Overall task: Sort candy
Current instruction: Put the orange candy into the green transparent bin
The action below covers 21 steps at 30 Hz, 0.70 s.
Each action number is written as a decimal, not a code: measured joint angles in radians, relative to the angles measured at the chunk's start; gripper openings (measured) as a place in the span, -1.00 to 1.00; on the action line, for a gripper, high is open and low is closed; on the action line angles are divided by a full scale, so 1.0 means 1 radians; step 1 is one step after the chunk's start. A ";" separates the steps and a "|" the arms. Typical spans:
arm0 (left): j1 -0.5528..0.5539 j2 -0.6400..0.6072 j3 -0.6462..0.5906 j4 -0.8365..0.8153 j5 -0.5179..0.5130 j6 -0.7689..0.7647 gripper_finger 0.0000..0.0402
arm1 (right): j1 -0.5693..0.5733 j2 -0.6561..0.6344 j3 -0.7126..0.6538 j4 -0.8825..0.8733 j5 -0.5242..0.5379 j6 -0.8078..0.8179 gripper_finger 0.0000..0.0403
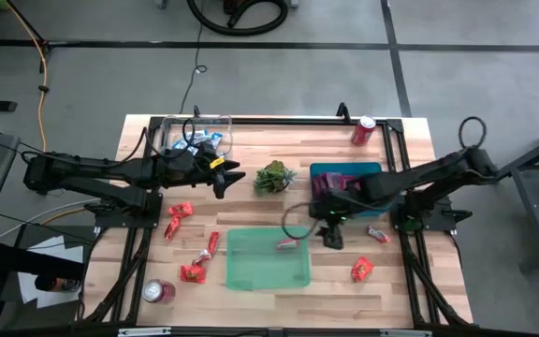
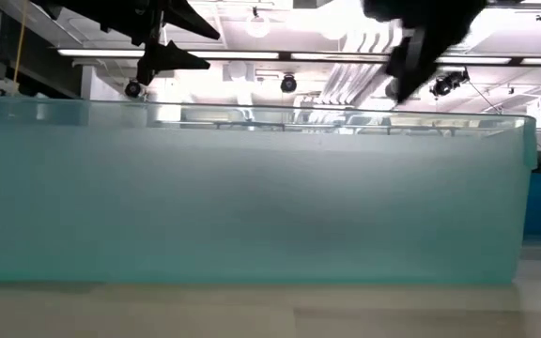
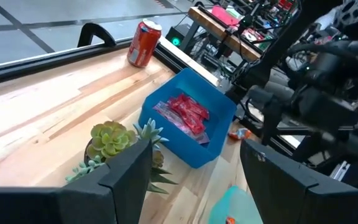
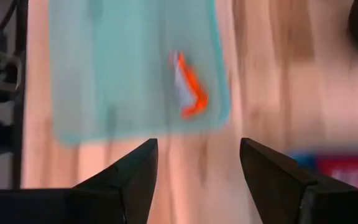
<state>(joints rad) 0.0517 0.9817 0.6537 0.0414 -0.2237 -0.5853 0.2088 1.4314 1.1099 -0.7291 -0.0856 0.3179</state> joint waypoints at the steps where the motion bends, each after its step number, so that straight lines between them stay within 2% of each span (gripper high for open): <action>1: 0.000 0.000 0.000 0.000 0.000 0.006 0.16 | 0.017 -0.026 -0.017 -0.023 -0.003 0.029 0.10; 6: 0.000 0.000 0.000 -0.001 -0.018 0.038 0.16 | 0.155 -0.137 -0.163 -0.027 -0.041 0.234 0.10; 10: 0.000 0.000 0.000 0.000 -0.034 0.040 0.16 | 0.311 -0.165 -0.260 0.027 -0.097 0.353 0.10; 13: 0.000 0.000 0.000 -0.001 -0.048 0.040 0.16 | 0.420 -0.165 -0.311 0.039 -0.097 0.359 0.10; 16: 0.000 0.000 0.000 -0.001 -0.061 0.040 0.16 | 0.493 -0.165 -0.363 0.052 -0.043 0.338 0.10; 21: 0.000 0.000 0.000 0.000 -0.078 0.040 0.16 | 0.541 -0.163 -0.437 0.055 0.034 0.311 0.10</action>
<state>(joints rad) 0.0517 0.9821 0.6537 0.0409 -0.3013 -0.5457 0.7496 1.2682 0.6727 -0.6743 -0.0519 0.6288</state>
